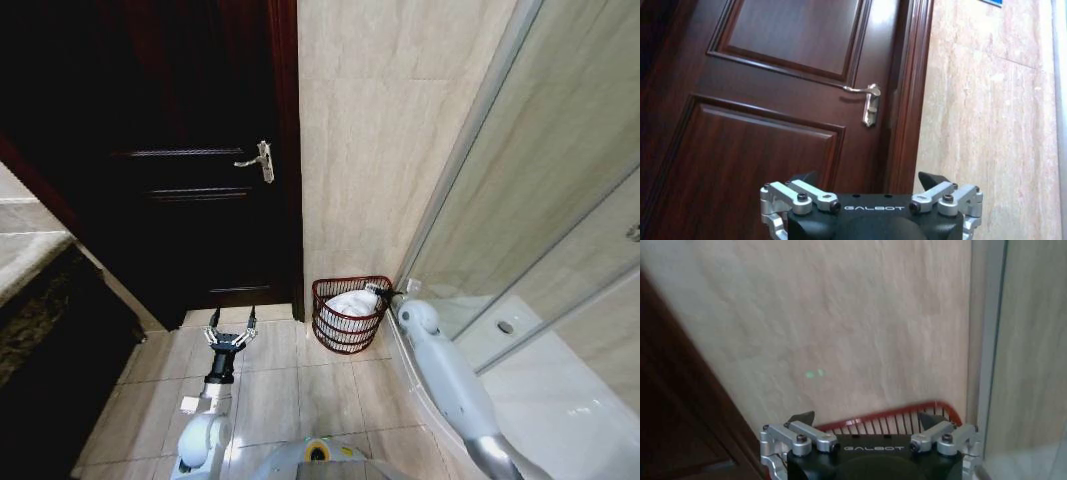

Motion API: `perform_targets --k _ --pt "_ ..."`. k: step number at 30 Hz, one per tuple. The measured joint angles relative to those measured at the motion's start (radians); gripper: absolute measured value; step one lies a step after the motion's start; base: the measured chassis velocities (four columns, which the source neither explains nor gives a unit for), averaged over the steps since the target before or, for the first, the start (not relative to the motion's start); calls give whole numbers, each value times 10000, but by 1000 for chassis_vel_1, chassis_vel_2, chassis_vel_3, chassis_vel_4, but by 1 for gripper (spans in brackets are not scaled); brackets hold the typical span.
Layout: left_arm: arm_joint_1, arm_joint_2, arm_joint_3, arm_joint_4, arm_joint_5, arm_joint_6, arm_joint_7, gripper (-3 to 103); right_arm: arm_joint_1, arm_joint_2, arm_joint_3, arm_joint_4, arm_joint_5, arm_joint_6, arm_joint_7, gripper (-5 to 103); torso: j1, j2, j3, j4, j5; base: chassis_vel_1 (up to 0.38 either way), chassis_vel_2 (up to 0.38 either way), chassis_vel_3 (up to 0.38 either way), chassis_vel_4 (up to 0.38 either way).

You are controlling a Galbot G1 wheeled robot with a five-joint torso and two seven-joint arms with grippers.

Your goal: Discard the used towel into the hamper.

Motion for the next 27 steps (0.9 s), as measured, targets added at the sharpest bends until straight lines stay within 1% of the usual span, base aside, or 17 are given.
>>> perform_targets --k 2,3,4,5,6,7,8,10,12,13,14,15,16,17,19,21,27 --pt "11 -22 18 0 -43 -5 -21 100 -832 37 244 356 -866 1265 -790 100 0 0 -1 2 -2 0 0 0 0" --pt "6 -29 40 19 -54 -7 -56 100 -1186 117 410 369 -1351 2013 -1291 100 0 0 -1 0 -1 0 0 0 0" --pt "6 -29 40 19 -54 -7 -56 100 -1186 117 410 369 -1351 2013 -1291 100 0 0 -1 0 -1 0 0 0 0" --pt "-6 -41 61 63 -55 -11 -86 100 -1507 229 586 326 -1888 2850 -1793 100 0 0 0 0 2 0 0 0 0" --pt "-16 -61 92 119 -56 -15 -110 100 -1935 439 862 232 -2445 4019 -2564 100 0 0 -1 1 -4 0 0 0 0" --pt "-20 -71 114 154 -56 -23 -136 100 -2253 618 1004 214 -2683 4648 -2965 100 0 0 -1 0 -2 0 0 0 0" --pt "-20 -71 114 154 -56 -23 -136 100 -2253 618 1004 214 -2683 4648 -2965 100 0 0 -1 0 -2 0 0 0 0" --pt "-5 -101 161 200 -50 -34 -209 100 -3037 1059 1276 337 -3177 5524 -3322 100 0 0 -1 0 4 0 0 0 0" --pt "19 -117 178 225 -31 -36 -288 100 -3633 1450 1584 500 -3608 5910 -3592 100 0 0 -1 0 -3 0 0 0 0" --pt "19 -117 178 225 -31 -36 -288 100 -3633 1450 1584 500 -3608 5910 -3592 100 0 0 -1 0 -3 0 0 0 0" --pt "39 -126 178 243 -12 -35 -342 100 -3963 1781 1834 566 -3792 6082 -3842 100 -1 0 -1 0 1 0 0 0 0" --pt "55 -144 178 252 37 -35 -399 100 -4209 2066 1968 646 -3843 6164 -3903 100 0 0 -1 0 -2 0 0 0 0" --pt "55 -144 178 252 37 -35 -399 100 -4209 2066 1968 646 -3843 6164 -3903 100 0 0 -1 0 -2 0 0 0 0" --pt "97 -153 185 252 108 -20 -422 100 -4441 2331 2029 674 -3895 6309 -3892 100 -1 0 -1 0 -1 0 0 0 0" --pt "118 -154 194 252 142 -17 -436 100 -4514 2423 2060 674 -3973 6398 -3883 100 -1 0 0 0 1 0 0 0 0" --pt "218 -154 235 203 346 23 -455 100 -4685 2722 2245 661 -4435 6740 -3886 100 -1 0 0 1 -3 0 0 0 0" --pt "308 -122 247 114 555 143 -453 100 -4757 2842 2289 758 -4639 6796 -3596 100 -1 1 0 1 -2 0 0 0 0"
